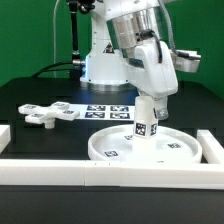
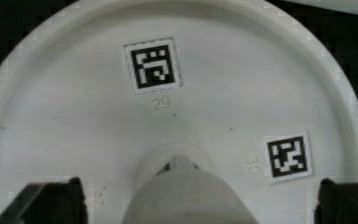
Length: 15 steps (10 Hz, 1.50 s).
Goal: Assemble round table
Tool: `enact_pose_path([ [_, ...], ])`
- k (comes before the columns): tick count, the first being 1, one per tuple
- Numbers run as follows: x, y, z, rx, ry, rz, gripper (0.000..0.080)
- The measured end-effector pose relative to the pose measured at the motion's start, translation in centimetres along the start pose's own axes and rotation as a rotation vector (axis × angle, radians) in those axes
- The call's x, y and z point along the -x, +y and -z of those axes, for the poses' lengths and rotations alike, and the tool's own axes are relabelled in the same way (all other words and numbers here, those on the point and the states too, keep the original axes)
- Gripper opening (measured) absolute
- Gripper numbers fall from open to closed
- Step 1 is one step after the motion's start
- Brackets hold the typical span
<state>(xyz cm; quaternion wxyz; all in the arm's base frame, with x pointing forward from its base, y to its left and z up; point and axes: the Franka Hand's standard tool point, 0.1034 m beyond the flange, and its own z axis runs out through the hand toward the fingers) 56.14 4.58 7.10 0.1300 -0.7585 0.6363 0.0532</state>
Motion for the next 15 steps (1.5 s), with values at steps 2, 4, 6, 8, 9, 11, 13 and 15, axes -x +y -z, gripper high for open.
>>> enact_pose_path([
  [2,-0.1,0.0,0.0,0.000,0.000,0.174,0.0649],
  [4,-0.4,0.0,0.2,0.021,0.016,0.465,0.0649],
  [6,-0.5,-0.1,0.3,0.044,0.032,0.686,0.0649],
  [8,-0.7,0.0,0.3,0.049,0.030,0.845,0.0649],
  [9,-0.7,0.0,0.3,0.050,0.029,0.897,0.0649],
  [11,-0.8,0.0,0.2,0.053,0.026,1.028,0.0649],
  [13,-1.2,-0.2,0.4,0.068,0.041,1.294,0.0649],
  [15,-1.5,-0.4,0.8,0.106,0.053,1.564,0.0649],
])
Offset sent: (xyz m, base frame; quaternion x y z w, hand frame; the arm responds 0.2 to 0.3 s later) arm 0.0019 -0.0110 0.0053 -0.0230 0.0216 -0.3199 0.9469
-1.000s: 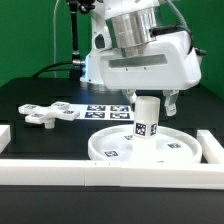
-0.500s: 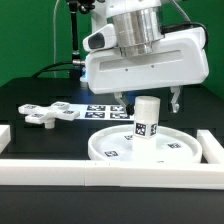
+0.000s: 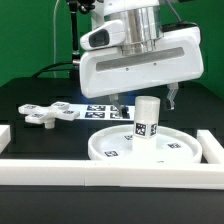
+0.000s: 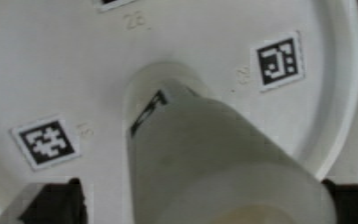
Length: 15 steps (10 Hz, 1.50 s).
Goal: Assemble round table
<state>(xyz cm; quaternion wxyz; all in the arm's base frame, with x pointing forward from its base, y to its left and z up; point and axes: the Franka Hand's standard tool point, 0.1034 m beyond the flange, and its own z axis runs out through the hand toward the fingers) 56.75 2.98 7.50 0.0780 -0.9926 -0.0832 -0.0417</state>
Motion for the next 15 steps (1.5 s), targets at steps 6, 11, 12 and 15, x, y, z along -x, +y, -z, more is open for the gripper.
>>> enact_pose_path([
  [6,0.0,0.5,0.3,0.030,-0.017,0.415,0.0649],
  [11,1.5,-0.9,-0.7,0.093,-0.028,0.927,0.0649],
  [12,1.7,-1.2,-0.8,0.099,-0.046,1.008,0.0649],
  [15,1.1,-1.2,-0.6,0.139,-0.090,1.287,0.0649],
])
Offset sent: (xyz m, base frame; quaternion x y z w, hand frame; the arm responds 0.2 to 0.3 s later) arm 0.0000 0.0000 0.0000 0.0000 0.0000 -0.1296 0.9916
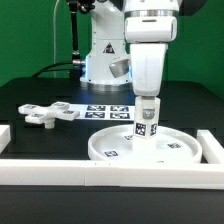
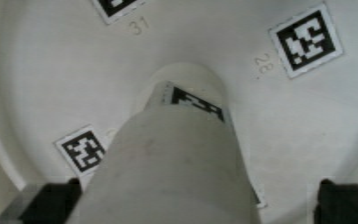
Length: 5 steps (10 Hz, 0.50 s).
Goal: Assemble round table
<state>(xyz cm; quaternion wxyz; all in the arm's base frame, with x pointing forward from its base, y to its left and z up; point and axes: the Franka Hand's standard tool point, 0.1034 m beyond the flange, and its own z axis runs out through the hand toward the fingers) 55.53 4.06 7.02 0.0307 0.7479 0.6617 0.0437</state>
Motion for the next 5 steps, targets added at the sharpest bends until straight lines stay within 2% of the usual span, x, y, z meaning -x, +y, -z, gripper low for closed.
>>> enact_pose_path([
  [2,-0.3,0.9,0.2,0.015,-0.020,0.132,0.0649],
  [5,-0.5,1.8,0.3,0.020,-0.047,0.292,0.0649],
])
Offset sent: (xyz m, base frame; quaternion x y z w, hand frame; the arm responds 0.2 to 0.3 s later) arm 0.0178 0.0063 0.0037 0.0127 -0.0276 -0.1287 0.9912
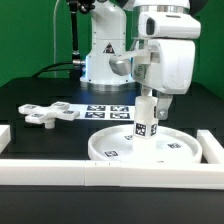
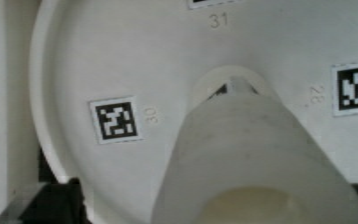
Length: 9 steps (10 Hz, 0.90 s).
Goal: Assemble round table
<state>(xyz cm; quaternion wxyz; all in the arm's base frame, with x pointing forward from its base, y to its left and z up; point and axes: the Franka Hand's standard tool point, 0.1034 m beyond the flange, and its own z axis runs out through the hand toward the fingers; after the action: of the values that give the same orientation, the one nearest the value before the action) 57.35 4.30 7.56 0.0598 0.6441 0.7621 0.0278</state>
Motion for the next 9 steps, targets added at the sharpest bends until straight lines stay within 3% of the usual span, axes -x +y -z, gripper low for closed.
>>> enact_pose_path([
  [4,0.4,0.3,0.1,0.005,-0.011,0.065,0.0649],
  [9,2.3,-0.7,-0.5,-0.011,-0.013,0.026,0.0649],
])
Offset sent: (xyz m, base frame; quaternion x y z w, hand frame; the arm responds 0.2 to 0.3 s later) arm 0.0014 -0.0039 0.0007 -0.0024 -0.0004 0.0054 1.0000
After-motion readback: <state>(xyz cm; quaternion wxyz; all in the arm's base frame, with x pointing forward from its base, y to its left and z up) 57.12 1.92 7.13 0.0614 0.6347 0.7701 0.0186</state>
